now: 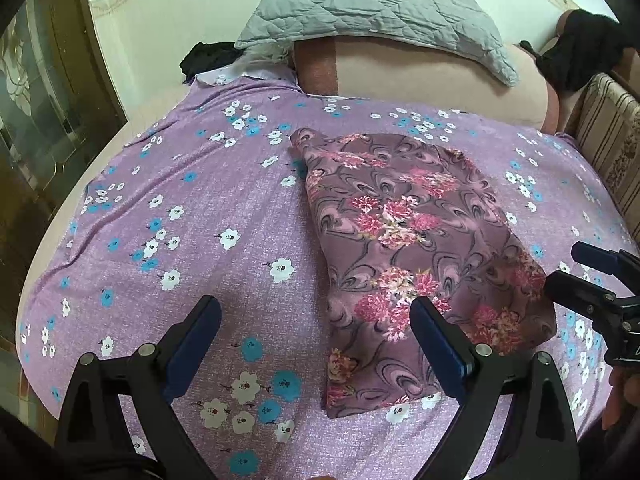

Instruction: Fold small clothes

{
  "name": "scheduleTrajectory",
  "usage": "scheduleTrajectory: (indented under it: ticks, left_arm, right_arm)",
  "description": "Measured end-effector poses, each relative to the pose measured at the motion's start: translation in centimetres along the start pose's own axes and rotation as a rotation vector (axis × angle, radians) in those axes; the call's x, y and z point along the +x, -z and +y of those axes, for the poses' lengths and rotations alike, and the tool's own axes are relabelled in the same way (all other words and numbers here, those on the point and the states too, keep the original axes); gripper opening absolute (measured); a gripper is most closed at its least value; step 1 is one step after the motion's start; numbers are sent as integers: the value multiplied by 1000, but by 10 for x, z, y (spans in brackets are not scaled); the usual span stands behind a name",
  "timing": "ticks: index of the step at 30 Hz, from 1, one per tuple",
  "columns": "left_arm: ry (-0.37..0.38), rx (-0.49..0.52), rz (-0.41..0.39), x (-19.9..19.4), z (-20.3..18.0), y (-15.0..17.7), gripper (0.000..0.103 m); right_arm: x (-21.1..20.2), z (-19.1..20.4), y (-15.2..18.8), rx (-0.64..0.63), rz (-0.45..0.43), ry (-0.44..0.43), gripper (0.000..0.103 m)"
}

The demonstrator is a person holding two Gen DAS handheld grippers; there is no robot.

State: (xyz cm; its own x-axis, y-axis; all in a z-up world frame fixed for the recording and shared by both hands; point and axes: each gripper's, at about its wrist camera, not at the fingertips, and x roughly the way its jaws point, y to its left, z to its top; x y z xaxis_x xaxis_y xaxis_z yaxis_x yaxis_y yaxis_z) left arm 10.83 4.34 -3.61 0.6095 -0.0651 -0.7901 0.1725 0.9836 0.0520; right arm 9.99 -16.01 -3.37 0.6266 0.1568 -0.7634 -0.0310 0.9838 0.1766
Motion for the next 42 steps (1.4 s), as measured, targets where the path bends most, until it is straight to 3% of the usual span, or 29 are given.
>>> scheduleTrajectory:
  ticks: [42]
  left_arm:
    - [11, 5, 3, 5, -4, -5, 96]
  right_arm:
    - [4, 2, -6, -22, -4, -11, 96]
